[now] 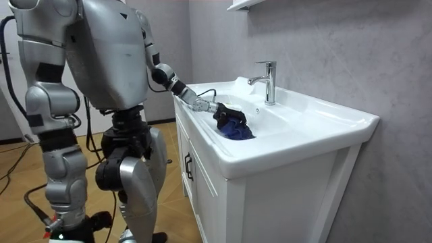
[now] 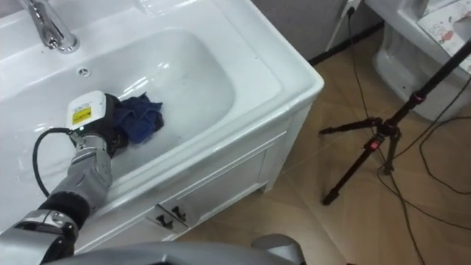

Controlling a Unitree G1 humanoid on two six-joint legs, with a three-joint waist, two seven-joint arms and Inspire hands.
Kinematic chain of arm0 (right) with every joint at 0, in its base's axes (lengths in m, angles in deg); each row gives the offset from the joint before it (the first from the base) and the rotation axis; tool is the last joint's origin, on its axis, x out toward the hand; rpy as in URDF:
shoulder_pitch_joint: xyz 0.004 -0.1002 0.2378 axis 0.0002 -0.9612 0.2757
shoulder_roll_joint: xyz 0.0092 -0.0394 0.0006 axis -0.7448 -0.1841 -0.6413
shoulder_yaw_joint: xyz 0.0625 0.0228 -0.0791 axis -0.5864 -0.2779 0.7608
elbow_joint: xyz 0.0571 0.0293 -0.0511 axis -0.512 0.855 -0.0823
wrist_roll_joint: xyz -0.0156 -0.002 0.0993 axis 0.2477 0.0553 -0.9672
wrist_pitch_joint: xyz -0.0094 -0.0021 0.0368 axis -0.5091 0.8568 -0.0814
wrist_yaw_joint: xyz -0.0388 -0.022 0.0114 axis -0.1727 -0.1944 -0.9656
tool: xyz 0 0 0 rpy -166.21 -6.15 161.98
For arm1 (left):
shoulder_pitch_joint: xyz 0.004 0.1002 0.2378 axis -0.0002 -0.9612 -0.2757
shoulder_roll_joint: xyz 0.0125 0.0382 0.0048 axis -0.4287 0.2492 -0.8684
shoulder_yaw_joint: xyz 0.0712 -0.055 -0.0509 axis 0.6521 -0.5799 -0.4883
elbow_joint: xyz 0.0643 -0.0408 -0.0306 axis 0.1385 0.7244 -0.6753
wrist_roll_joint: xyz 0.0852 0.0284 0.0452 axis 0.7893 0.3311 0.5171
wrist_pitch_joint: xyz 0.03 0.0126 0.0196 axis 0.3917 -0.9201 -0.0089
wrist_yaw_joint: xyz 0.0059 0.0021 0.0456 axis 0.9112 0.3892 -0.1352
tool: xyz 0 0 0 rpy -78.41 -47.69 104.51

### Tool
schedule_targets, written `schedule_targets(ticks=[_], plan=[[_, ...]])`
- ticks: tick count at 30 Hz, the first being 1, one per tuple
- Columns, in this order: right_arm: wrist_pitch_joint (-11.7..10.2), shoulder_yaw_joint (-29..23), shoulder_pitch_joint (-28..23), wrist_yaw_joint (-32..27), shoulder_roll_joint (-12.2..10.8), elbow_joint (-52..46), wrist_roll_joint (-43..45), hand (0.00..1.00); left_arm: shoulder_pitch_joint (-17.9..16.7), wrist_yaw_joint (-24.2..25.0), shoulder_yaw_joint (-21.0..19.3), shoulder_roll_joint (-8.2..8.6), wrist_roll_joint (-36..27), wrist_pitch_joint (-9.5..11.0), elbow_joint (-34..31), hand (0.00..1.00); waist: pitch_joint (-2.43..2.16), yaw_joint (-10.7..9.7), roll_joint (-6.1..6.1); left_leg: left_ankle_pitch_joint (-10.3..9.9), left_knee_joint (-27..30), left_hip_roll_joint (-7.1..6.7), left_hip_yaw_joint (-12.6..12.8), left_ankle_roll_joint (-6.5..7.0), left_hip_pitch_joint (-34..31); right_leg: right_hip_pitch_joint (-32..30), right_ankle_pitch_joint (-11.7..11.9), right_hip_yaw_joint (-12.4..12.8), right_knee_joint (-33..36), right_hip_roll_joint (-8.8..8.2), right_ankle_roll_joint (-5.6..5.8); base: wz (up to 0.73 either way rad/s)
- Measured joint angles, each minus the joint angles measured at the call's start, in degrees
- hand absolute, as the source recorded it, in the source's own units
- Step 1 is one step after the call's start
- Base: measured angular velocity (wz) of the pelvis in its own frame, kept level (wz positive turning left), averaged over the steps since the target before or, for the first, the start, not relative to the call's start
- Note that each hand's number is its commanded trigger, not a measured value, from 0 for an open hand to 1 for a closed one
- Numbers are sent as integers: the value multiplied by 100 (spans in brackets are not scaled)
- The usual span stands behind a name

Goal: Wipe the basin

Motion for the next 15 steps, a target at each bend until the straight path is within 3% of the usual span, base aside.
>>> schedule_targets(ticks=[3,4,7,9,11,15], plan=[[120,-29,10,9,-12,12,148,0,-215,-48,-243,-60,417,-24,20,100,-16,174,35,10,7,13,-184,-15,153,188,-26,-56,-60,12,-52,-8],[131,-91,24,12,-16,-1,213,0,-269,-103,-390,-114,460,-31,21,100,-17,192,47,19,12,5,-345,-27,133,216,-39,-151,-106,-4,-73,25],[239,-152,69,9,3,13,250,0,-375,-203,-619,-294,567,-183,21,100,-25,393,77,51,3,10,-505,-75,133,243,-67,-267,-106,-4,-110,21],[233,-152,86,1,49,26,248,0,-462,-285,-759,-347,615,-220,20,100,-27,504,143,54,8,13,-736,-80,135,294,-69,-442,-111,-15,-114,26],[230,-204,142,-69,96,35,383,0,-583,-418,-845,-344,642,-227,18,100,-27,584,286,57,2,12,-966,-83,172,393,-70,-797,-111,-75,-113,37],[177,-298,161,-85,78,-59,420,0,-662,-479,-848,-368,817,-255,17,100,-20,632,382,75,12,-18,-1103,-99,244,530,-131,-1102,-115,-108,-96,23]])
